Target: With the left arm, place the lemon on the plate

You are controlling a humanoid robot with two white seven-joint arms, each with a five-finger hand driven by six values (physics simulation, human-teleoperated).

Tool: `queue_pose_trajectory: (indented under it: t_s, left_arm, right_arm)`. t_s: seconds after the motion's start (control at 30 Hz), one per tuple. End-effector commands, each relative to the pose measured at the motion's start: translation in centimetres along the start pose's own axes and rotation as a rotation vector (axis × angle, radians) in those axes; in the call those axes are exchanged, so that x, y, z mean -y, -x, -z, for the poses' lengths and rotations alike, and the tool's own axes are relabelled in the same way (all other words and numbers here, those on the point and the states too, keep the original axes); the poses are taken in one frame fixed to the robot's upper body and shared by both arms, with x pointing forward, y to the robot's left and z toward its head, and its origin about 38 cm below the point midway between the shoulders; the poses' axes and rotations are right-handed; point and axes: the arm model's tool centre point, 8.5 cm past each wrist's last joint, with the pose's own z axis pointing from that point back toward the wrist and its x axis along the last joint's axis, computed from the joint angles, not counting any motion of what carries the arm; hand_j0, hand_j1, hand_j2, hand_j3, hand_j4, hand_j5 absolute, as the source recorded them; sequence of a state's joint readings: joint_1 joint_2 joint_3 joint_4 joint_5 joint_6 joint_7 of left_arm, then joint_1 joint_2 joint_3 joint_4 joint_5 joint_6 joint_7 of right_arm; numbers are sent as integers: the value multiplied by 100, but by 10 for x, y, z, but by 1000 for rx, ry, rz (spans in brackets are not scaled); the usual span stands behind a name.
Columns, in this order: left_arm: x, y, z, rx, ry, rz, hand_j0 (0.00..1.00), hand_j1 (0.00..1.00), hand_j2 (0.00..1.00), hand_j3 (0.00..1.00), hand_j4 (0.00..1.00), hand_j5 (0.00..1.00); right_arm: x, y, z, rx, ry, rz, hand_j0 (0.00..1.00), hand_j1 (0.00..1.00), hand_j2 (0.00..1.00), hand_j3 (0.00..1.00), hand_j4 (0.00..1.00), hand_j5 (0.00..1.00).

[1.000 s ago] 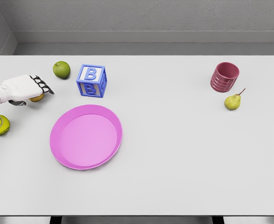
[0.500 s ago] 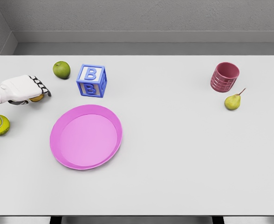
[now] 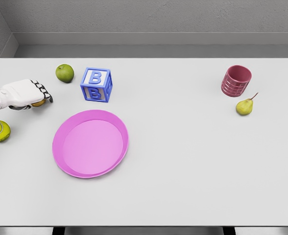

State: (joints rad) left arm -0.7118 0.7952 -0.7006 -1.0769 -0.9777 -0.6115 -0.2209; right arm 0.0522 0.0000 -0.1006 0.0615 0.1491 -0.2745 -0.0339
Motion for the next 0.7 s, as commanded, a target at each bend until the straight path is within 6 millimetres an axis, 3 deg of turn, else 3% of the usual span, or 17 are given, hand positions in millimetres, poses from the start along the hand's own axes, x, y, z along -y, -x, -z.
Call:
queue_pose_trajectory:
  t_s: [0.0,0.13,0.47,0.67]
  left_arm:
    - [0,1,-1,-2,-1,-2,70,70,70,70,70,70]
    - [0,1,-1,-2,-1,-2,70,70,70,70,70,70]
    - [0,1,-2,-3,0,-3,56,56,56,56,56,56]
    - [-1,1,-2,-3,-5,1,53,53,53,53,53,53]
  right_arm:
    - [0,0,0,0,0,1,100,100,100,100,100,100]
    - [0,0,0,0,0,1,100,100,100,100,100,100]
    - [0,0,0,0,0,-1,100,100,100,100,100,100]
    - [0,0,0,0,0,1,100,100,100,100,100,100]
